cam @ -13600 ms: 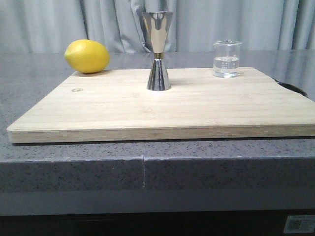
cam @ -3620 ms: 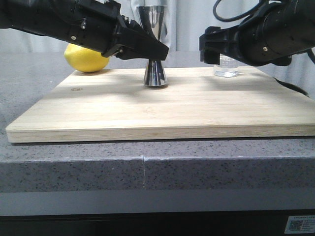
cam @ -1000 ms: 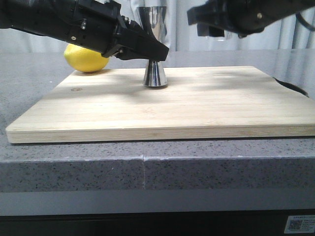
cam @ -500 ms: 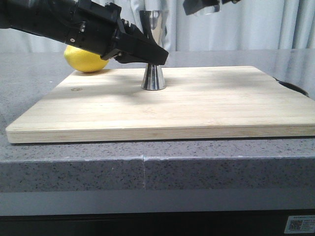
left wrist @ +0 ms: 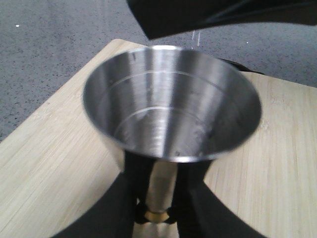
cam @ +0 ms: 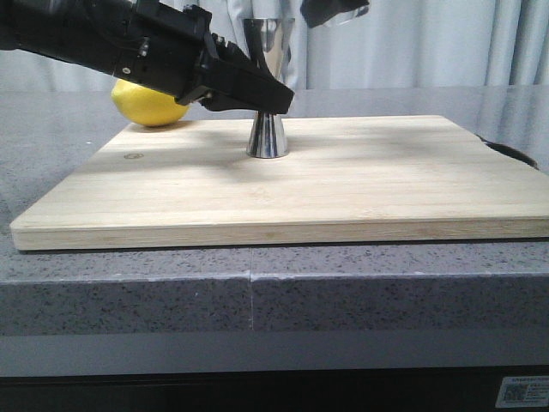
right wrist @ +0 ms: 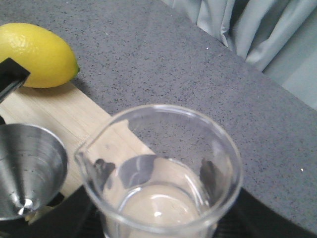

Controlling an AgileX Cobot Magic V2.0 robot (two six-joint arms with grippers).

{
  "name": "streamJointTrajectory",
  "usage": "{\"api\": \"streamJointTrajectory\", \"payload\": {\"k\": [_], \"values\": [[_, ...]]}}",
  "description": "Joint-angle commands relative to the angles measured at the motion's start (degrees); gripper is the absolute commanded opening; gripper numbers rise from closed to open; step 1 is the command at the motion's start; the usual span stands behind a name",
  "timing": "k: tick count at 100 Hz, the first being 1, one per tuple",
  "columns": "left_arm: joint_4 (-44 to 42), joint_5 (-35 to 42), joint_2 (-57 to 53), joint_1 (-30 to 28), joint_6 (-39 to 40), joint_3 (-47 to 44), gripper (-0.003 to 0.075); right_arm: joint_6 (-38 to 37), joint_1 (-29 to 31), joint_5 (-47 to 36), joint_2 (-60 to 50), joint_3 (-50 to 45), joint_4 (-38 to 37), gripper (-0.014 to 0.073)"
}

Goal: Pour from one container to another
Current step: 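Lift the beaker with the right gripper over the jigger's upper cup, then tilt the beaker with the right gripper, pouring liquid into the jigger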

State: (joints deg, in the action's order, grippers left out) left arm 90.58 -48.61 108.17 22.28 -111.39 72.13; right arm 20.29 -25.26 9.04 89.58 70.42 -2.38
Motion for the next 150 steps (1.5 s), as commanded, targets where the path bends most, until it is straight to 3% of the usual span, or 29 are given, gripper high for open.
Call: {"api": "streamJointTrajectory", "payload": {"k": [1,108,150], "values": [[3.32,-3.78,-2.88,-0.06,-0.11,1.55,-0.0019,0.60,-0.34,-4.08,-2.67,2.26,-2.02,0.0247],[0.82,-6.09,-2.88,0.15,-0.11,1.55,-0.0019,0.60,-3.91,-1.29,-2.67,2.34,-22.18,0.0247],[0.72,-7.06,-2.88,0.15,-0.11,1.55,-0.0019,0.60,-4.13,-1.64,-2.32,2.34,-26.78,0.0247]]}}
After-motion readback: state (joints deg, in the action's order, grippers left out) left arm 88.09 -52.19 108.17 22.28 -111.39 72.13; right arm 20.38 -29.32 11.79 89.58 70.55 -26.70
